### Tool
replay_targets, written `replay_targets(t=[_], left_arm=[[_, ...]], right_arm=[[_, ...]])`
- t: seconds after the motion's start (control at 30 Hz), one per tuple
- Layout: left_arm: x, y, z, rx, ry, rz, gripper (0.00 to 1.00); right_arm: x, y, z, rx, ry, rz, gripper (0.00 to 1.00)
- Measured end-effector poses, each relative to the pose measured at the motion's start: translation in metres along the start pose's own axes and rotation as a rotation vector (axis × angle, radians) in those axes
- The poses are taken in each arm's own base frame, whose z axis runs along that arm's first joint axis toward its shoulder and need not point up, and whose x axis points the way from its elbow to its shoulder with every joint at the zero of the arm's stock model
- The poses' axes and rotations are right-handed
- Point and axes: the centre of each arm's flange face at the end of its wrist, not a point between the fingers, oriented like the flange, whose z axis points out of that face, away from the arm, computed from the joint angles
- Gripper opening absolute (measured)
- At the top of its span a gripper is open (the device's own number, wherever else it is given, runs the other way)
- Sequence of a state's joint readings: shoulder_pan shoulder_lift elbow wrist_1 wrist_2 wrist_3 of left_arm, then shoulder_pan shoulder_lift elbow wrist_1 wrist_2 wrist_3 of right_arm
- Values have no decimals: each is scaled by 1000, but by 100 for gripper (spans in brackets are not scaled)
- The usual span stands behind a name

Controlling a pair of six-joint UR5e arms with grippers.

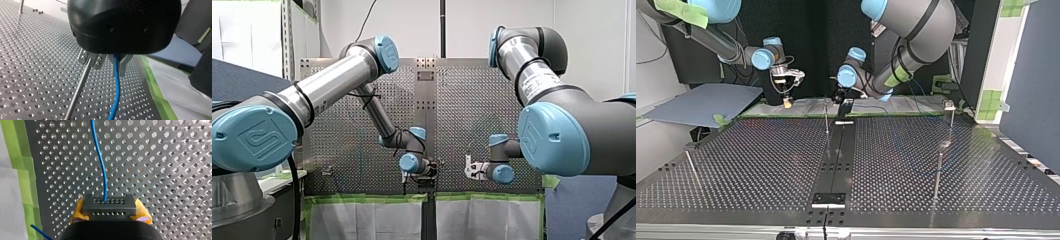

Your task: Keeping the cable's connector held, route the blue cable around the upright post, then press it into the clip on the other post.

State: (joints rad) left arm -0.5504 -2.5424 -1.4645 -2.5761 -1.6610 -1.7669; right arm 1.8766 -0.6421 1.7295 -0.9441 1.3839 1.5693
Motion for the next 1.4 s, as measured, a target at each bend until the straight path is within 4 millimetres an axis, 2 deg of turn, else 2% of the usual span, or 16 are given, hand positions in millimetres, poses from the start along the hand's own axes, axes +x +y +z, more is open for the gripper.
replay_targets(t=[0.3, 0.63, 1.07, 1.4], left_arm=[[-5, 1, 0, -1, -5, 40, 2], [-7, -2, 0, 12, -9, 49, 2], [-5, -9, -3, 21, 1, 91, 2], [-4, -6, -5, 14, 22, 129, 2]], right_arm=[[6, 1, 2, 9, 12, -15, 0], [29, 2, 5, 16, 44, -10, 0], [28, -1, 2, 18, 14, -8, 0], [27, -3, 1, 22, 7, -14, 0]])
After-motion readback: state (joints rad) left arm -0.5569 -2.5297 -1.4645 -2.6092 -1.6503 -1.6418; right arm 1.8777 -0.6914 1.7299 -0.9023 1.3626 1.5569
